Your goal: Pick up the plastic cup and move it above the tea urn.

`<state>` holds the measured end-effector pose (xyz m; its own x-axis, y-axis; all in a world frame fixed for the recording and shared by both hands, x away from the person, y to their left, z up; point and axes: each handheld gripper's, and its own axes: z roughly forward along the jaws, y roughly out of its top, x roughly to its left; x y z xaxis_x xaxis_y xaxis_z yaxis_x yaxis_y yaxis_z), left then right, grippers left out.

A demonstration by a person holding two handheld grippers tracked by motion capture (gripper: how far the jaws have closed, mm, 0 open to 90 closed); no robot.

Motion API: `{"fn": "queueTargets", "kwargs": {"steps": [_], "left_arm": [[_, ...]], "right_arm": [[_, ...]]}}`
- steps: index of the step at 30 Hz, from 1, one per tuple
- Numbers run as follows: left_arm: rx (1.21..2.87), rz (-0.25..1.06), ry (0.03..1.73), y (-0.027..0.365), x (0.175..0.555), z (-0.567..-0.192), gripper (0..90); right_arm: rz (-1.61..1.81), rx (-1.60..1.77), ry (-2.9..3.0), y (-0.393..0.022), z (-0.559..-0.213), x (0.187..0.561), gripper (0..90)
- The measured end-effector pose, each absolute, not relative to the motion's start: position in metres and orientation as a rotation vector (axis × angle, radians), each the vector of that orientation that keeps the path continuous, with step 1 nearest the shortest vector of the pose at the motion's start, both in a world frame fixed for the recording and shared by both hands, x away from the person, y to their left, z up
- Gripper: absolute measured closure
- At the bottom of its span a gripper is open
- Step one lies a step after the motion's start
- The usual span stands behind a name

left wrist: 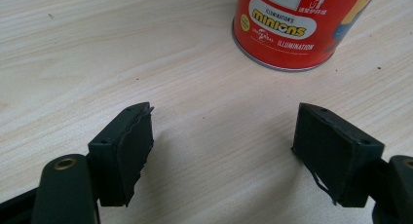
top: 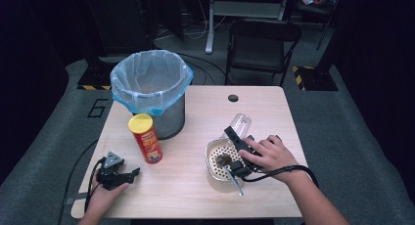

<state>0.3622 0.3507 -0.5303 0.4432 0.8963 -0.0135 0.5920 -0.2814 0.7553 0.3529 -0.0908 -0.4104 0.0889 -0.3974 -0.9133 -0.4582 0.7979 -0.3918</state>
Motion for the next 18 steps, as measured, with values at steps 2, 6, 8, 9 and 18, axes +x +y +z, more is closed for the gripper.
{"fn": "queueTargets", "kwargs": {"steps": [2, 6, 8, 9, 18], "left_arm": [[1.993, 0.552, 1.246, 0.3508, 0.3623, -0.5303, 22.2], [1.992, 0.552, 1.246, 0.3507, 0.3622, -0.5303, 22.2], [1.992, 0.553, 1.246, 0.3507, 0.3622, -0.5303, 22.1], [1.992, 0.552, 1.247, 0.3507, 0.3622, -0.5303, 22.1], [1.991, 0.553, 1.246, 0.3507, 0.3622, -0.5304, 22.1]], "right_arm": [[0.063, -0.706, 1.541, -0.0915, -0.4111, 0.3538, 36.2], [0.143, -0.633, 1.560, -0.0945, -0.4118, 0.3535, 36.0], [0.166, -0.617, 1.564, -0.0951, -0.4108, 0.3549, 36.0], [0.175, -0.616, 1.563, -0.0952, -0.4109, 0.3552, 36.0], [0.388, -0.456, 1.680, -0.0987, -0.4045, 0.3576, 35.7]]}}
